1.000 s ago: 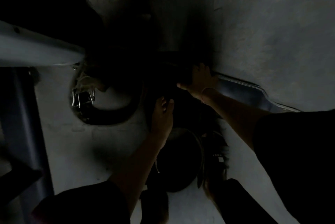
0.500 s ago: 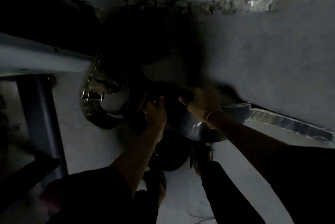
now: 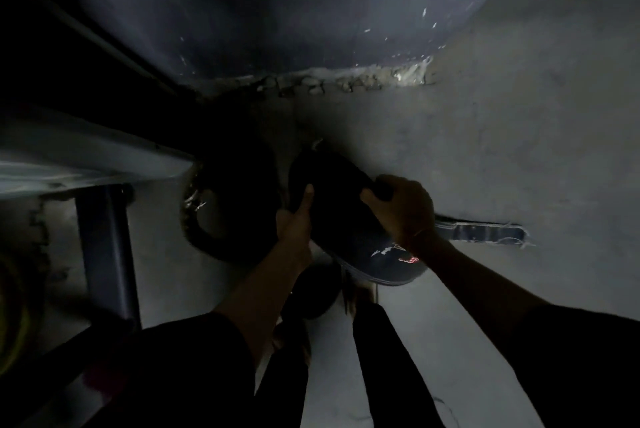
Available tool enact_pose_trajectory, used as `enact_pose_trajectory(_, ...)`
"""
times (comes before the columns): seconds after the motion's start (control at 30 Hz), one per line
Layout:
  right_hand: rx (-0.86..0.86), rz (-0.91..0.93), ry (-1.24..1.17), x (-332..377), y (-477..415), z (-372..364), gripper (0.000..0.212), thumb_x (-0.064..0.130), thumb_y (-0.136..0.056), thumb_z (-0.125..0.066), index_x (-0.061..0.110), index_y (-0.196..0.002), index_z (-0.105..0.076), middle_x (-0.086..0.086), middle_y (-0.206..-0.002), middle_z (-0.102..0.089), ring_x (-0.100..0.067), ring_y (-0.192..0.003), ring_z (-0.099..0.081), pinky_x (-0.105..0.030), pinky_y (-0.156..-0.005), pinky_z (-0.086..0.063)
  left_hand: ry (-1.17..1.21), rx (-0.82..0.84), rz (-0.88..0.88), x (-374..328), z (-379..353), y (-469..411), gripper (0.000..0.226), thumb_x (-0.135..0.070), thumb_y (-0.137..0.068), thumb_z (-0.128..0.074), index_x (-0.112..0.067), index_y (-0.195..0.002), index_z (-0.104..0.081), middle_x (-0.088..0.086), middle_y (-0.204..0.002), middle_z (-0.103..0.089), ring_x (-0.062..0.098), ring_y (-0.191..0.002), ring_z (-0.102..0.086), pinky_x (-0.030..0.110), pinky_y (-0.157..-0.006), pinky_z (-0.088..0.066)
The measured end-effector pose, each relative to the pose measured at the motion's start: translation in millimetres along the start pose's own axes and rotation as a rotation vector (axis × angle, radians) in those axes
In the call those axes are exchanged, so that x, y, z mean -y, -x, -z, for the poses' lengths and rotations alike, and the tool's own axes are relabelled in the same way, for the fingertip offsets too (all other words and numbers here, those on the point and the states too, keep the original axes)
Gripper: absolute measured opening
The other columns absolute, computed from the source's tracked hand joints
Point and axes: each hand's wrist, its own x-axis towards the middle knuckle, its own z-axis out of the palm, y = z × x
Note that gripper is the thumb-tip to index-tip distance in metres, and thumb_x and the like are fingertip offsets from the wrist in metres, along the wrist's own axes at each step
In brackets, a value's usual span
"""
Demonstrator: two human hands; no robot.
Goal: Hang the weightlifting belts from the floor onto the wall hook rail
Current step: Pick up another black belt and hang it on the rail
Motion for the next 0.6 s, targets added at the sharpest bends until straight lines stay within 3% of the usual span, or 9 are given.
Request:
enact_pose_trajectory(0.1,-0.063,0.037,-0.098,5.2,33.5,30.4,0.033,0.052,-0.088,-0.059,0.026,-0.07,-0.049,0.006,-0.063,-0.056,-0.023,-0.068,-0.06,-0.032,-0.06,-0.04,-0.008,0.045,-0.173,-17.6,-1.0,35.8,0.101,-0.077,-0.047,-0.078,-0.015,-0.125,-0.064,0.008,-0.12,-0.071,0.027,-0.108,-0.069,0.048,-0.095,-0.056)
enact_pose_trajectory(0.17,-0.042,0.074,-0.139,13.8,53.5,51.8,0.033,0.058,-0.088,-0.06,0.026,-0.084,-0.052,0.004,-0.07,-0.061,-0.016,-0.066,-0.059,-0.032,-0.059,-0.043,0.024,0.092,-0.221,-37.2,0.5,71.4,0.091,-0.07,-0.053,-0.082,-0.017,-0.125,-0.064,0.006,-0.118,-0.072,0.026,-0.107,-0.07,0.048,-0.092,-0.057)
enact_pose_trajectory(0.23,-0.008,0.112,-0.203,25.3,69.1,72.3,0.029,0.056,-0.087,-0.063,0.029,-0.084,-0.055,0.007,-0.071,-0.061,-0.009,-0.066,-0.058,-0.03,-0.059,-0.04,0.051,0.138,-0.274,-53.4,4.2,105.1,0.077,-0.059,-0.063,-0.083,-0.017,-0.125,-0.064,0.006,-0.117,-0.072,0.027,-0.106,-0.07,0.046,-0.088,-0.059)
enact_pose_trajectory(0.37,-0.033,0.127,-0.437,46.9,91.5,111.1,0.027,0.048,-0.085,-0.07,0.021,-0.089,-0.069,0.001,-0.083,-0.073,-0.017,-0.079,-0.068,-0.041,-0.072,-0.056,0.169,0.156,-0.384,-80.5,3.3,157.8,0.043,-0.034,-0.083,-0.078,-0.011,-0.118,-0.068,0.009,-0.111,-0.074,0.026,-0.1,-0.073,0.041,-0.083,-0.061)
enact_pose_trajectory(0.6,-0.12,0.065,-0.676,83.6,144.1,204.9,0.013,0.037,-0.079,-0.076,0.026,-0.081,-0.071,0.001,-0.086,-0.075,-0.019,-0.085,-0.071,-0.049,-0.082,-0.058,0.203,0.291,-0.496,-143.9,-13.4,282.0,0.042,-0.022,-0.085,-0.076,-0.014,-0.125,-0.064,0.009,-0.121,-0.07,0.028,-0.107,-0.069,0.047,-0.087,-0.059)
